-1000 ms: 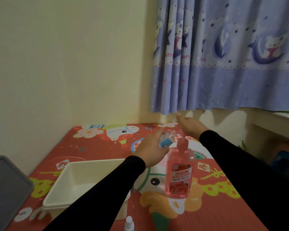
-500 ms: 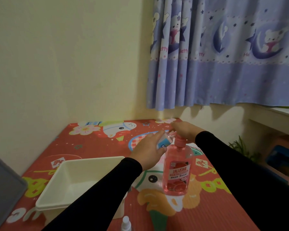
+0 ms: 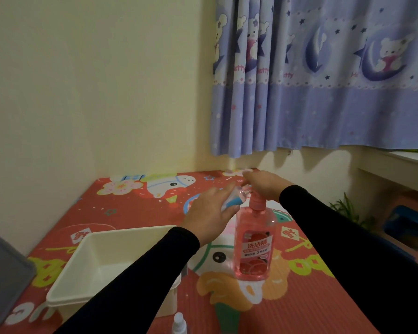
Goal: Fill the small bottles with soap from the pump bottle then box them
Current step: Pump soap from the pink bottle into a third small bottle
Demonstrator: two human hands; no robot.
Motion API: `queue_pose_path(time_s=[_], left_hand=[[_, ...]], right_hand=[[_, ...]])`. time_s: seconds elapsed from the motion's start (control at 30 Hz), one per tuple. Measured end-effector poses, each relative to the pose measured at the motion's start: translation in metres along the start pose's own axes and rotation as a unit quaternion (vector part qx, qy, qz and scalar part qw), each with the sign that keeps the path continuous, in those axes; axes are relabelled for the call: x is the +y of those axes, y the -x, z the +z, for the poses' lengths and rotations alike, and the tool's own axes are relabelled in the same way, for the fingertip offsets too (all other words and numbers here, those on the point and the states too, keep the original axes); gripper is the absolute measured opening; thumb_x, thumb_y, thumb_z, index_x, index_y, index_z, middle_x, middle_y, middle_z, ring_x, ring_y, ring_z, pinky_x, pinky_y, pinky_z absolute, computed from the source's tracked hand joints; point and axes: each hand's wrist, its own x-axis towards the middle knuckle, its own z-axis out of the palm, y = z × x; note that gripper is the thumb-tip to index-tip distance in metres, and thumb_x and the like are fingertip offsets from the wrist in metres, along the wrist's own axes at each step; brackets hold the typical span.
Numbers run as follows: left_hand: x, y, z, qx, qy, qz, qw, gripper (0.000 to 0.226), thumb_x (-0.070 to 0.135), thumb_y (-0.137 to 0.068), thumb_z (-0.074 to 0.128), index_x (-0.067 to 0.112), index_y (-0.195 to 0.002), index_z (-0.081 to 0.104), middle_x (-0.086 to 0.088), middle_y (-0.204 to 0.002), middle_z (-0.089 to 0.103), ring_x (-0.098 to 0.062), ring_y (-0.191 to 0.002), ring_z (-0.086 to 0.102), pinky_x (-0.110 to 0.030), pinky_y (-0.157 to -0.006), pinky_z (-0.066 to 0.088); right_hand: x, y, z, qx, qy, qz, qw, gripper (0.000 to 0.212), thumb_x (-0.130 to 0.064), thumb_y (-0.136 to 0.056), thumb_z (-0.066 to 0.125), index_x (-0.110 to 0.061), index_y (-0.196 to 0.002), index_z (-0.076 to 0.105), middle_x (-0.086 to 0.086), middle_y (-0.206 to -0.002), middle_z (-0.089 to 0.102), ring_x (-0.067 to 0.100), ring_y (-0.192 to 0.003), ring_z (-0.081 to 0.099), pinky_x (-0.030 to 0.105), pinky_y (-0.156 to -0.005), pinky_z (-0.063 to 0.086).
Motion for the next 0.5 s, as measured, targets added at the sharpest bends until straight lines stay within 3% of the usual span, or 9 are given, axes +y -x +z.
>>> queue_pose_path(time_s=[0.07, 0.13, 0.2, 0.3, 0.4, 0.5], left_hand=[[-0.001, 0.002, 0.005, 0.006, 0.008, -0.004, 1.0, 0.057, 0.043, -0.097, 0.048, 0.034, -0.149, 0.026, -0.002, -0.123, 0.051, -0.02, -0.117, 0.045, -0.023, -0.085, 0.028], [-0.001, 0.004, 0.008, 0.011, 0.025, -0.012, 1.0, 0.058, 0.043, -0.095, 0.05, 0.033, -0.149, 0.03, -0.002, -0.128, 0.051, -0.02, -0.121, 0.045, -0.024, -0.089, 0.03], [-0.001, 0.003, 0.006, 0.018, 0.029, -0.012, 0.999, 0.058, 0.043, -0.094, 0.052, 0.033, -0.148, 0.031, -0.001, -0.132, 0.051, -0.02, -0.124, 0.044, -0.027, -0.096, 0.033], [0.002, -0.001, 0.0, 0.03, 0.024, -0.007, 0.999, 0.058, 0.041, -0.094, 0.054, 0.032, -0.148, 0.031, 0.0, -0.133, 0.05, -0.019, -0.124, 0.043, -0.03, -0.102, 0.034], [0.004, -0.005, -0.004, 0.041, 0.008, -0.004, 0.999, 0.059, 0.041, -0.094, 0.055, 0.027, -0.147, 0.033, -0.001, -0.133, 0.05, -0.02, -0.124, 0.043, -0.03, -0.103, 0.033], [0.002, -0.004, -0.001, 0.043, 0.007, -0.006, 0.999, 0.056, 0.04, -0.093, 0.057, 0.023, -0.143, 0.04, -0.001, -0.124, 0.053, -0.02, -0.117, 0.046, -0.026, -0.094, 0.033]], right_hand=[[0.003, -0.001, 0.004, 0.002, 0.006, -0.009, 1.0, 0.043, -0.027, -0.103, 0.029, 0.0, -0.121, 0.056, 0.016, -0.118, 0.061, 0.029, -0.103, 0.056, 0.037, -0.092, 0.045], [0.004, -0.002, 0.006, 0.02, -0.001, -0.019, 1.0, 0.038, -0.03, -0.102, 0.032, -0.005, -0.103, 0.061, 0.011, -0.099, 0.059, 0.021, -0.083, 0.051, 0.03, -0.071, 0.04], [0.005, -0.003, 0.004, 0.033, -0.028, -0.009, 0.999, 0.038, -0.035, -0.1, 0.036, -0.008, -0.098, 0.062, 0.008, -0.089, 0.057, 0.016, -0.07, 0.047, 0.028, -0.064, 0.037], [0.002, 0.001, -0.004, 0.027, -0.066, 0.025, 0.997, 0.046, -0.047, -0.095, 0.037, -0.013, -0.107, 0.065, 0.005, -0.093, 0.06, 0.019, -0.077, 0.052, 0.033, -0.076, 0.044], [-0.003, 0.001, -0.01, 0.034, -0.036, 0.015, 0.999, 0.052, -0.042, -0.099, 0.033, -0.003, -0.117, 0.062, 0.009, -0.098, 0.058, 0.02, -0.078, 0.049, 0.033, -0.077, 0.038], [0.0, -0.003, -0.003, 0.022, -0.03, -0.007, 0.999, 0.047, -0.033, -0.102, 0.032, 0.0, -0.122, 0.059, 0.009, -0.103, 0.057, 0.022, -0.089, 0.05, 0.033, -0.08, 0.043]])
